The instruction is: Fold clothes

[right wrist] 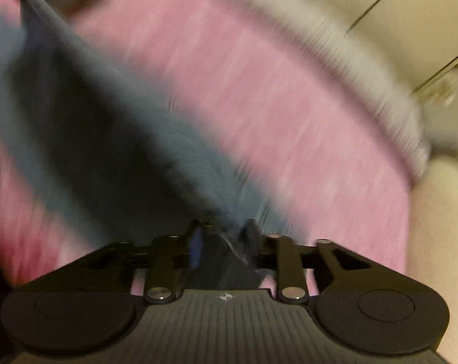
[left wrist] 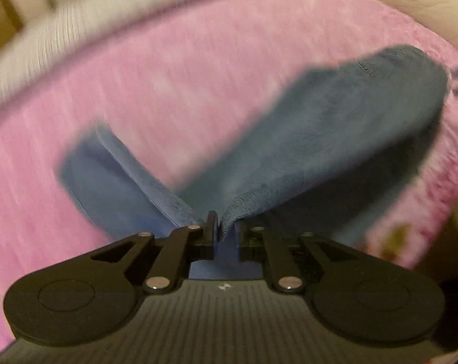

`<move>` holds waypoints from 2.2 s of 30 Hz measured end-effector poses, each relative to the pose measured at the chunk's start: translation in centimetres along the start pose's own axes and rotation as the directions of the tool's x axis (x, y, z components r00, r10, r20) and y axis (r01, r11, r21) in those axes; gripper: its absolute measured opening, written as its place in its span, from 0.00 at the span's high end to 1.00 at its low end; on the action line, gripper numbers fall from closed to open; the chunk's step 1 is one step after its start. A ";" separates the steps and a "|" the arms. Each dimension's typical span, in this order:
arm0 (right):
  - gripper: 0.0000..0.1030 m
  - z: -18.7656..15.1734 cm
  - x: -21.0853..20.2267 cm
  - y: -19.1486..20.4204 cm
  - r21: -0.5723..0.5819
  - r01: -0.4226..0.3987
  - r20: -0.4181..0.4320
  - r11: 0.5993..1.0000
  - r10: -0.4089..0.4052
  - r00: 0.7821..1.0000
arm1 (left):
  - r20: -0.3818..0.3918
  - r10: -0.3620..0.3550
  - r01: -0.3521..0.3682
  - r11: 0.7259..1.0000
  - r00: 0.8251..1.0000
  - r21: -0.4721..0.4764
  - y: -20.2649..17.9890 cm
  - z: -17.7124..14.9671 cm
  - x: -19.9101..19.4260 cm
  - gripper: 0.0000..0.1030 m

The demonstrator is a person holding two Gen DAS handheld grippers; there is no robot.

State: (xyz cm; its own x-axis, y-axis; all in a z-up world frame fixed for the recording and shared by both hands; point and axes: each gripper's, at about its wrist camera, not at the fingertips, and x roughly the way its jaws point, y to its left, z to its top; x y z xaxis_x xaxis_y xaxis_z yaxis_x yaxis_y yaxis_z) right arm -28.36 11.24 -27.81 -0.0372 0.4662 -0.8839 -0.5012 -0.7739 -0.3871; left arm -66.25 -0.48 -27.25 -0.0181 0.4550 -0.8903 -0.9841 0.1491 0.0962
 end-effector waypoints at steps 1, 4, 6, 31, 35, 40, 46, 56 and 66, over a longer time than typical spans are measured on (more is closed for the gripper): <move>0.71 -1.2 0.4 0.6 0.040 -0.023 -0.037 0.999 0.024 0.999 | -0.028 -0.025 0.024 0.999 0.999 -0.048 -0.9 -1.1 0.2 0.89; 0.62 -3.8 0.6 0.7 0.209 -0.072 -0.088 0.975 0.092 0.992 | -0.009 -0.090 0.085 0.969 0.996 -0.233 -2.2 -2.7 -0.8 0.82; 0.59 -5.1 -0.1 -0.4 0.365 -0.101 -0.056 0.926 0.130 0.990 | 0.021 -0.120 0.119 0.930 0.993 -0.347 -2.4 -3.4 -1.6 0.79; 0.91 -13.0 7.2 -9.7 0.918 -0.373 0.385 -0.139 0.072 0.920 | 0.138 0.005 0.106 0.621 0.990 -0.776 5.8 -6.0 -1.7 0.52; 0.91 -12.2 6.4 -10.7 0.923 -0.375 0.380 -0.089 0.041 0.924 | 0.132 0.012 0.089 0.672 0.991 -0.735 6.7 -3.7 0.3 0.47; 0.86 -12.8 7.7 -9.9 0.926 -0.346 0.361 -0.149 0.085 0.929 | 0.033 0.015 0.012 0.721 0.999 -0.692 6.7 -1.6 4.3 0.45; 0.78 -13.6 8.9 -8.8 0.913 -0.335 0.368 -0.234 0.114 0.923 | -0.026 -0.002 -0.016 0.744 1.000 -0.668 6.1 -2.3 6.1 0.86; 0.67 -14.5 9.8 -9.8 0.891 -0.350 0.390 -0.290 0.089 0.917 | -0.021 -0.004 -0.011 0.746 1.000 -0.666 6.0 -3.3 5.8 0.82; 0.93 -13.0 7.6 -10.4 0.922 -0.365 0.377 -0.130 0.078 0.923 | 0.010 0.080 -0.054 0.754 0.997 -0.654 5.8 -5.4 2.7 0.99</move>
State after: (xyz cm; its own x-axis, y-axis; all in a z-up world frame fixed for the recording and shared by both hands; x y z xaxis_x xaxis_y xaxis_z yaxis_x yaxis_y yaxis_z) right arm -12.19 17.25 -33.97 -0.3994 0.5314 -0.7471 -0.7179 0.3257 0.6153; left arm -72.92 -3.11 -31.54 -0.0951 0.4739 -0.8754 -0.8569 -0.4866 -0.1704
